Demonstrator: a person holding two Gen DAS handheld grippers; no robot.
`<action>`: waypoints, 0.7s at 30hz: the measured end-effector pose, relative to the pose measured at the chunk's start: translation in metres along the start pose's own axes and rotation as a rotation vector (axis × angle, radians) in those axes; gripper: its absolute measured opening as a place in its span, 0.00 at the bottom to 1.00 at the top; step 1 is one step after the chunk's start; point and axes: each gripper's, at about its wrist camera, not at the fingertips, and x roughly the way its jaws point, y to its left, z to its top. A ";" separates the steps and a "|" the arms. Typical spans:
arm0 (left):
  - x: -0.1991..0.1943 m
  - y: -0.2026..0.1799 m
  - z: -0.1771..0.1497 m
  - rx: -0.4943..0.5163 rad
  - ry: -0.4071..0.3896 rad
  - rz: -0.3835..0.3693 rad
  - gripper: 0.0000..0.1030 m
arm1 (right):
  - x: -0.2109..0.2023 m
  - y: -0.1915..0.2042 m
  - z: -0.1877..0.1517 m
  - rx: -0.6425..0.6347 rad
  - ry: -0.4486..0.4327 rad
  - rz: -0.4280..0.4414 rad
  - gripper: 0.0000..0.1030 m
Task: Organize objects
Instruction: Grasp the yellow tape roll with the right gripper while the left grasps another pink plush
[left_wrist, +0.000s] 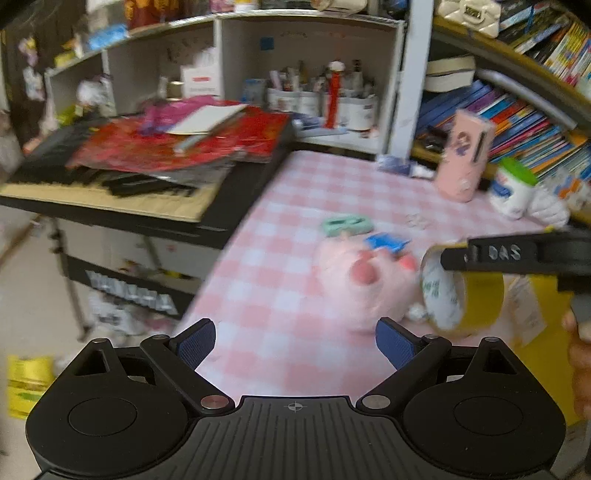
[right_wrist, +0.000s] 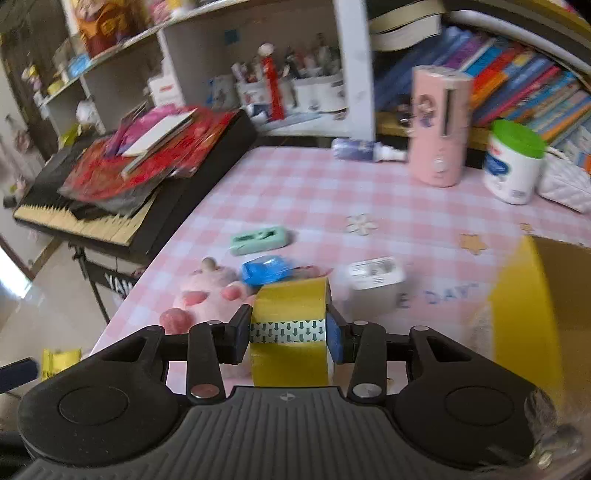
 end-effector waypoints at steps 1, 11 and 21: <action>0.006 -0.001 0.003 -0.019 0.009 -0.031 0.93 | -0.006 -0.005 0.000 0.016 -0.008 -0.004 0.37; 0.078 -0.027 0.031 -0.078 0.057 -0.229 0.93 | -0.050 -0.040 0.013 0.081 -0.132 -0.088 0.37; 0.124 -0.053 0.028 0.070 0.117 -0.096 0.81 | -0.058 -0.037 0.007 0.094 -0.113 -0.080 0.37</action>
